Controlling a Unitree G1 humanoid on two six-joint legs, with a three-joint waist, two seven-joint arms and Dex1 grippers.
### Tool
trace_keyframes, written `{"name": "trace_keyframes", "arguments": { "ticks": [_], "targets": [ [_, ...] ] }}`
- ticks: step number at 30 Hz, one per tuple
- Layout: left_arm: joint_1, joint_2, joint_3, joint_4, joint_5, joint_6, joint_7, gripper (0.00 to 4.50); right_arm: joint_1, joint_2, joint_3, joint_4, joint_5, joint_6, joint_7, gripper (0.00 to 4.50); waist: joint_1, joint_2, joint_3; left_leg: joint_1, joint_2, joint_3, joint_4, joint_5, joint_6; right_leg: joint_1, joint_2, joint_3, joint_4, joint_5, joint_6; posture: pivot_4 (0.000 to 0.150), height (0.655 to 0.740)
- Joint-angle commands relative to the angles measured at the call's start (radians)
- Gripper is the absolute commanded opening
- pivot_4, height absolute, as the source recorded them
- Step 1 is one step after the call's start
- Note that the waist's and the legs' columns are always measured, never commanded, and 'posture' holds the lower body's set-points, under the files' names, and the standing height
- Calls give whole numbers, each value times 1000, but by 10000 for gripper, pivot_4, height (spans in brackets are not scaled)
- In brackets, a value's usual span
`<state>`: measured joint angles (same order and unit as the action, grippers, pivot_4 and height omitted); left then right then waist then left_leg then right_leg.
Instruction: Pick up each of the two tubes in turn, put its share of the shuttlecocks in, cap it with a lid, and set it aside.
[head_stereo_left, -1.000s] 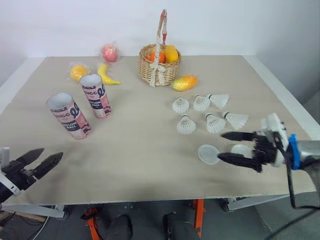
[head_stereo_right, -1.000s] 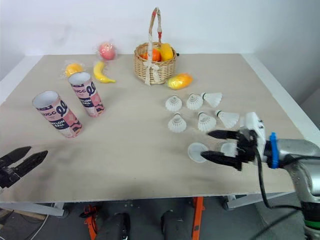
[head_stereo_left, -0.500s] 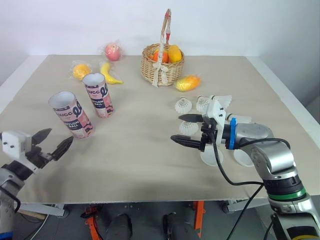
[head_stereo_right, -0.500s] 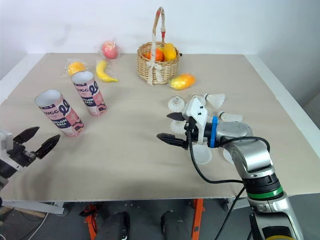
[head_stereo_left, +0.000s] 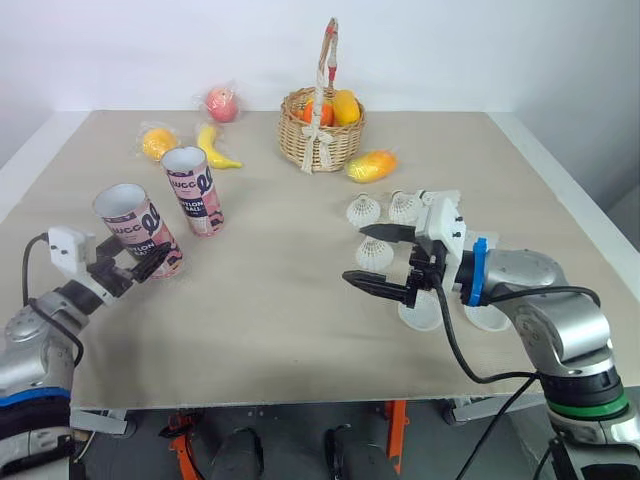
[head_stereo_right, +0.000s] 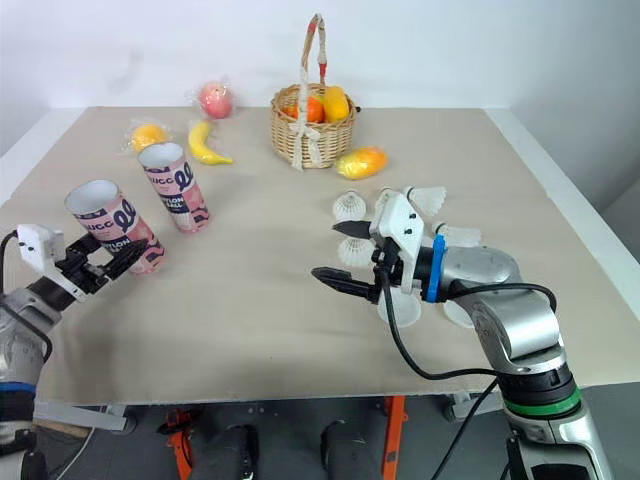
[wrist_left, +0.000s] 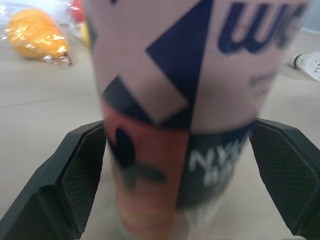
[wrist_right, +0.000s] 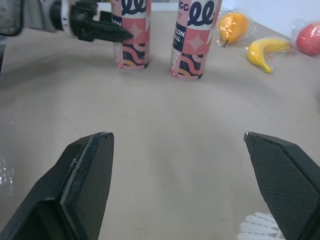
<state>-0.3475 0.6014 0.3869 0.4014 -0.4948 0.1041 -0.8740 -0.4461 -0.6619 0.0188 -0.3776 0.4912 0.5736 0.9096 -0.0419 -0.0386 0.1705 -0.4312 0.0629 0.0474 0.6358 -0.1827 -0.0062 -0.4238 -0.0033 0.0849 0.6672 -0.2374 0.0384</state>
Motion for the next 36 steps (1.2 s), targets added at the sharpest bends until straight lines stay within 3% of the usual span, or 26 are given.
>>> {"name": "trace_keyframes", "arguments": {
  "ticks": [1, 7, 11, 21, 26, 32, 36],
  "targets": [
    [-44, 22, -11, 62, 31, -55, -30, 45000, -1, -11, -44, -60, 30, 8, -20, 44619, -1, 0, 0, 0, 0, 0, 0, 0, 0, 0, 0, 0, 0, 0, 0, 1500, 7400],
    [-65, 28, -22, 119, 49, -89, -53, 45000, 18, -21, -73, -88, 56, 29, -35, 44619, -1, 0, 0, -1, 0, 0, 0, 0, 0, 0, 0, 0, 0, 1, -1, 1500, 7400],
    [-64, 28, -19, 135, 64, -110, -49, 32820, 18, -26, -76, -90, 64, 33, -43, 45000, -1, 0, 0, 0, 0, 0, 0, 0, 0, 0, 0, 0, 0, 1, -1, 1500, 7400],
    [-63, 27, -40, 59, 92, -136, -44, 32820, 7, -34, -71, -75, 72, 28, -39, 45000, -1, 0, 0, 0, 0, 0, 0, 0, 0, 0, 0, 0, 0, 1, -1, 1500, 7400],
    [-76, 103, -149, -106, 158, -88, -103, 32820, 56, -64, -99, -92, 83, 55, -53, 45000, 1, -1, 0, -1, 0, -1, 0, 0, 0, 0, 0, 0, 0, 1, -1, 1500, 7400],
    [-111, 105, -136, -123, 103, 4, -94, 32820, 101, -86, -122, -115, 91, 62, -62, 45000, -2, -1, 0, -2, -1, -2, 0, 0, 0, 0, 0, 0, 0, 0, 0, 1500, 7400],
    [-103, 138, -230, -163, 164, 20, -160, 32820, 121, -86, -140, -136, 103, 77, -83, 45000, -3, -1, 0, -1, 0, -3, 0, 0, 0, 0, 1, -1, 0, 0, 0, 1500, 7400]
  ]
}}
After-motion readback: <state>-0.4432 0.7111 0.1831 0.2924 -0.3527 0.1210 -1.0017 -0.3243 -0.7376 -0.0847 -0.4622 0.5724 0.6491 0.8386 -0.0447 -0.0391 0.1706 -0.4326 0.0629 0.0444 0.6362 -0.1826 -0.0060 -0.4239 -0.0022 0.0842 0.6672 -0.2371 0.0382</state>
